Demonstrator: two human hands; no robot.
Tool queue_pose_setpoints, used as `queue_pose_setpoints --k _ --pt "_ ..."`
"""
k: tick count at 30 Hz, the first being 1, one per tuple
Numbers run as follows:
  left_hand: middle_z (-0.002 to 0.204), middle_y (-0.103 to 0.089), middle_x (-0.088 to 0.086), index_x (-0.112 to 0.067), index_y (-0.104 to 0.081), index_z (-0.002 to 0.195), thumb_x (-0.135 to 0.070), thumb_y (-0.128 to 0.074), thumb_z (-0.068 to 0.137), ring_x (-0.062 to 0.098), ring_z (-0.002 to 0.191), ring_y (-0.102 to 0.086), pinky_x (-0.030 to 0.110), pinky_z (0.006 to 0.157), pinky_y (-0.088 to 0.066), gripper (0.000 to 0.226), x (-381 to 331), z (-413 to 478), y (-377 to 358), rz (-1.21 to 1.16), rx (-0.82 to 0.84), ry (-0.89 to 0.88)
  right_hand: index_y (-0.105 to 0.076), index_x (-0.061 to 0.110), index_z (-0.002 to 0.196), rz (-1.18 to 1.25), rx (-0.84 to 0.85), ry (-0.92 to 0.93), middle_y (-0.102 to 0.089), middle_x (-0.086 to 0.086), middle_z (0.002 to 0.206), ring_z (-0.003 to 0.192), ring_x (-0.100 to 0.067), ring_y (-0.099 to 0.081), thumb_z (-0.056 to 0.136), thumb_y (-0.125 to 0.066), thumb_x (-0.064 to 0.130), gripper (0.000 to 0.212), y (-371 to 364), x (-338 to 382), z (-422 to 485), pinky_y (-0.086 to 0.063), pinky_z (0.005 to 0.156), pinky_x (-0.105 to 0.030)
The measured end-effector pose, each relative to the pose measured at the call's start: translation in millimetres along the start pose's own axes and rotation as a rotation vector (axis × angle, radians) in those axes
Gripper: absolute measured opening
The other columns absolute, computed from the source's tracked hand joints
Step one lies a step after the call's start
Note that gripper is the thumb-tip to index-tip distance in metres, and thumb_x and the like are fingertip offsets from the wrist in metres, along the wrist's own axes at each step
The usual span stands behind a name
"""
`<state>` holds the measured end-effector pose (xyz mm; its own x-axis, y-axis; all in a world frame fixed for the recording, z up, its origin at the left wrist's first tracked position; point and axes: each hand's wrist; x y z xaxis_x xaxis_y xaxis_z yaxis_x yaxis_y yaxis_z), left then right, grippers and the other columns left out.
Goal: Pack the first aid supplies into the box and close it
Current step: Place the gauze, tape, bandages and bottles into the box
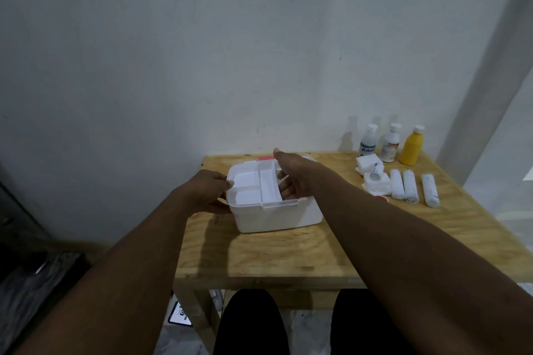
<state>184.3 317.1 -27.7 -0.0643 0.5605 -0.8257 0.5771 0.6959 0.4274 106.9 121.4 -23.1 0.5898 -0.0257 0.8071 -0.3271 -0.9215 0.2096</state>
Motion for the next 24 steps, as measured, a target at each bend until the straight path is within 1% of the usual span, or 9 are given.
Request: queue_pose_setpoints --k 2,3,6,8,10,13,14,20,24 --pt "0.106 -0.070 0.019 -0.001 -0.061 0.124 -0.018 -0.056 0.103 0.037 0.087 -0.075 0.048 0.083 -0.062 0.028 -2 0 -1 0.042 -0.021 0.000 -0.048 0.000 0.125 -0.019 0.017 0.051 -0.068 -0.025 0.104 0.088 -0.036 -0.070 0.097 -0.040 0.055 0.063 11 1 -6 -0.059 0.079 -0.042" --pt "0.107 -0.069 0.018 -0.001 -0.061 0.125 -0.018 -0.055 0.103 0.037 0.086 -0.074 0.048 0.083 -0.062 0.029 -2 0 -2 0.068 -0.030 -0.001 -0.047 -0.001 0.125 -0.028 0.022 0.081 -0.068 -0.026 0.106 0.088 -0.036 -0.070 0.098 -0.044 0.049 0.056 17 2 -9 -0.058 0.081 -0.044" --pt "0.109 -0.065 0.015 -0.002 -0.058 0.130 -0.019 -0.060 0.100 0.035 0.087 -0.072 0.047 0.083 -0.062 0.034 -7 2 -6 0.146 -0.065 -0.020 -0.047 -0.001 0.123 -0.042 0.024 0.161 -0.066 -0.024 0.101 0.082 -0.034 -0.068 0.099 -0.050 0.037 0.045 38 4 -22 -0.057 0.079 -0.044" --pt "0.118 -0.063 0.018 -0.005 -0.053 0.136 -0.020 -0.064 0.097 0.036 0.097 -0.069 0.048 0.086 -0.061 0.043 -12 3 -9 0.189 -0.113 -0.040 -0.048 -0.001 0.122 -0.058 -0.002 0.206 -0.065 -0.023 0.100 0.083 -0.033 -0.068 0.099 -0.053 0.031 0.040 54 4 -33 -0.057 0.077 -0.044" --pt "0.135 -0.056 0.019 -0.010 -0.045 0.145 -0.025 -0.067 0.094 0.038 0.111 -0.063 0.047 0.091 -0.058 0.058 -18 4 -13 0.247 -0.167 -0.084 -0.050 -0.001 0.121 -0.073 -0.044 0.243 -0.066 -0.021 0.098 0.082 -0.032 -0.068 0.098 -0.055 0.028 0.037 71 3 -43 -0.057 0.076 -0.043" --pt "0.151 -0.046 0.015 -0.012 -0.042 0.149 -0.030 -0.068 0.093 0.035 0.132 -0.051 0.040 0.108 -0.045 0.065 -29 3 -21 0.395 -0.232 -0.196 -0.052 0.000 0.121 -0.094 -0.113 0.271 -0.068 -0.018 0.094 0.078 -0.030 -0.069 0.097 -0.057 0.028 0.037 95 -1 -54 -0.056 0.069 -0.039" --pt "0.153 -0.045 0.015 -0.011 -0.043 0.149 -0.029 -0.067 0.093 0.033 0.136 -0.048 0.036 0.111 -0.040 0.063 -33 2 -26 0.425 -0.246 -0.230 -0.053 0.001 0.120 -0.099 -0.134 0.274 -0.068 -0.018 0.094 0.077 -0.029 -0.068 0.097 -0.057 0.027 0.036 102 -2 -58 -0.056 0.067 -0.037" --pt "0.147 -0.051 0.014 -0.013 -0.052 0.142 -0.027 -0.066 0.093 0.028 0.133 -0.050 0.028 0.100 -0.038 0.052 -65 -1 -66 0.438 -0.234 -0.399 -0.056 0.002 0.117 -0.109 -0.238 0.264 -0.069 -0.018 0.094 0.076 -0.029 -0.069 0.095 -0.058 0.025 0.032 149 -21 -75 -0.055 0.067 -0.037" --pt "0.147 -0.051 0.013 -0.015 -0.052 0.142 -0.031 -0.066 0.092 0.028 0.135 -0.050 0.035 0.108 -0.039 0.054 -82 0 -101 0.487 -0.184 -0.463 -0.057 0.000 0.117 -0.102 -0.294 0.227 -0.070 -0.016 0.093 0.076 -0.029 -0.070 0.093 -0.057 0.022 0.032 175 -39 -80 -0.055 0.065 -0.035"
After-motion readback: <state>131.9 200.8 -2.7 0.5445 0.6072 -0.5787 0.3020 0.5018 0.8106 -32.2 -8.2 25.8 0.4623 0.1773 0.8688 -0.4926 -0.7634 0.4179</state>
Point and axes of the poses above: each hand's wrist, its own z-axis towards the middle knuckle, its own y-axis out of the back of the hand, x = y × z
